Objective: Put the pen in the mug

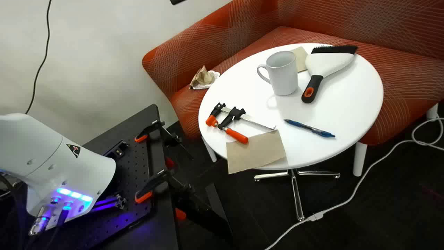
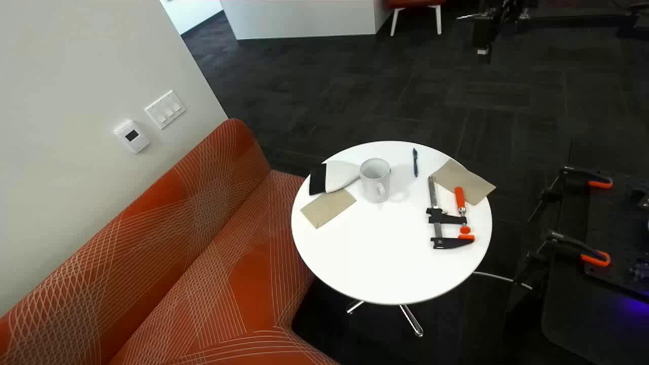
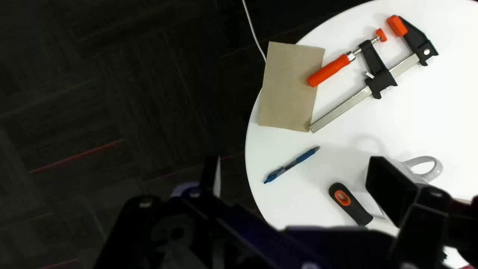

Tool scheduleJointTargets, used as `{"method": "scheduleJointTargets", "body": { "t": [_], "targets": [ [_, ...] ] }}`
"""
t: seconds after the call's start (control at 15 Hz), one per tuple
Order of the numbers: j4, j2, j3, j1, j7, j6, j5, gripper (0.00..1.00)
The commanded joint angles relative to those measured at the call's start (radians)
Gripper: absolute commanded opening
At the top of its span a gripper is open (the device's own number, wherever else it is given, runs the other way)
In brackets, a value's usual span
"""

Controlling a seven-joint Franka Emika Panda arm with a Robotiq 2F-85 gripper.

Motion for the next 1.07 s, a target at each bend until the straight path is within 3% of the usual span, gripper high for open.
{"method": "scheduleJointTargets", "body": {
  "t": [0.0, 0.47, 1.0],
  "targets": [
    [0.001, 0.000, -0.001, 0.001, 0.000, -0.002, 0.000, 1.00],
    [0.011, 0.015, 0.004, 0.002, 0.018, 0.004, -0.003, 1.00],
    [0.117, 0.246, 0.007, 0.018, 0.145, 0.165, 0.080, 1.00]
  ]
}}
